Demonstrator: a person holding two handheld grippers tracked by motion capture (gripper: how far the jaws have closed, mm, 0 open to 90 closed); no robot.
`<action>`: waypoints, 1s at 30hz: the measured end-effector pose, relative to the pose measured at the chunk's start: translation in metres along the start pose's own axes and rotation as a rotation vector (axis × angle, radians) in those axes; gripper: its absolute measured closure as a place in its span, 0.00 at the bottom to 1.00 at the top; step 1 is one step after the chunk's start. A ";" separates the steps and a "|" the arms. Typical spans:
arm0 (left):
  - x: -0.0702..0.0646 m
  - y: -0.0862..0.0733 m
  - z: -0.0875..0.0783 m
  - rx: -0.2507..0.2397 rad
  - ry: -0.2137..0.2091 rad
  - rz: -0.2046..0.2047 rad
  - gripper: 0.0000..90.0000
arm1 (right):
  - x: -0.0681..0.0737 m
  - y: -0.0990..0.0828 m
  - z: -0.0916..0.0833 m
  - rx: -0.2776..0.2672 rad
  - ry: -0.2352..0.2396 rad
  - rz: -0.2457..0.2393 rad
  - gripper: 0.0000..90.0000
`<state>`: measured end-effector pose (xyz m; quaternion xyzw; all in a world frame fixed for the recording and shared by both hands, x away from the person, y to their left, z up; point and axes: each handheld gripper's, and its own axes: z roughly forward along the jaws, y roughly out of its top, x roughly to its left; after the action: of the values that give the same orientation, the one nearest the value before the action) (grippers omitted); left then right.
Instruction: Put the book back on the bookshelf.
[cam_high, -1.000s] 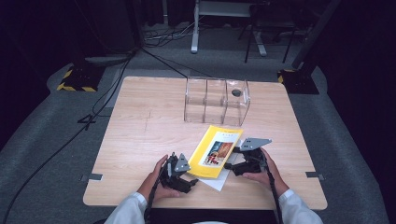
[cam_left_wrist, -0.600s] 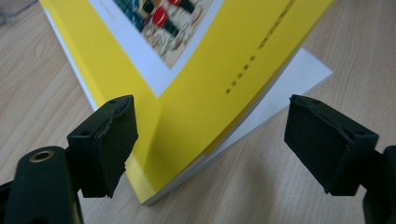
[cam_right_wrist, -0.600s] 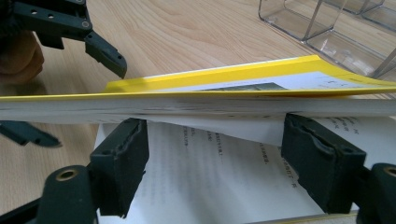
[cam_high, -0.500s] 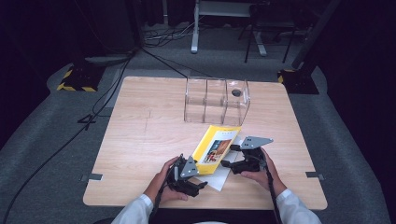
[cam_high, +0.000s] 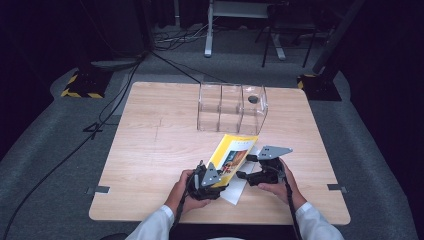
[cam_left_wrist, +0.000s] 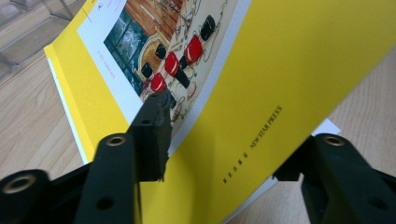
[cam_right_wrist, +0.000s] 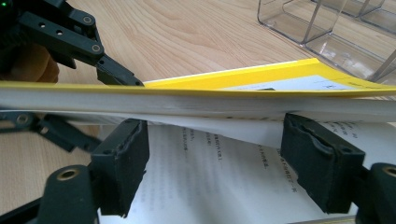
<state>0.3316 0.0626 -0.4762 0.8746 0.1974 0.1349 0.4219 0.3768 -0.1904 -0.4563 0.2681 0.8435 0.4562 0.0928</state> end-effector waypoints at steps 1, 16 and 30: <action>0.002 0.000 -0.003 -0.010 -0.002 0.004 0.65 | -0.001 0.000 0.000 -0.002 0.002 0.003 0.27; 0.021 -0.014 -0.038 0.017 -0.018 0.059 0.92 | -0.010 0.001 -0.042 -0.119 0.034 -0.059 0.27; 0.033 -0.031 -0.056 0.039 -0.056 0.065 0.88 | 0.011 0.021 -0.014 -0.029 0.138 -0.333 0.27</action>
<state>0.3314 0.1331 -0.4643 0.8920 0.1595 0.1202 0.4055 0.3698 -0.1854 -0.4302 0.0913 0.8738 0.4640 0.1131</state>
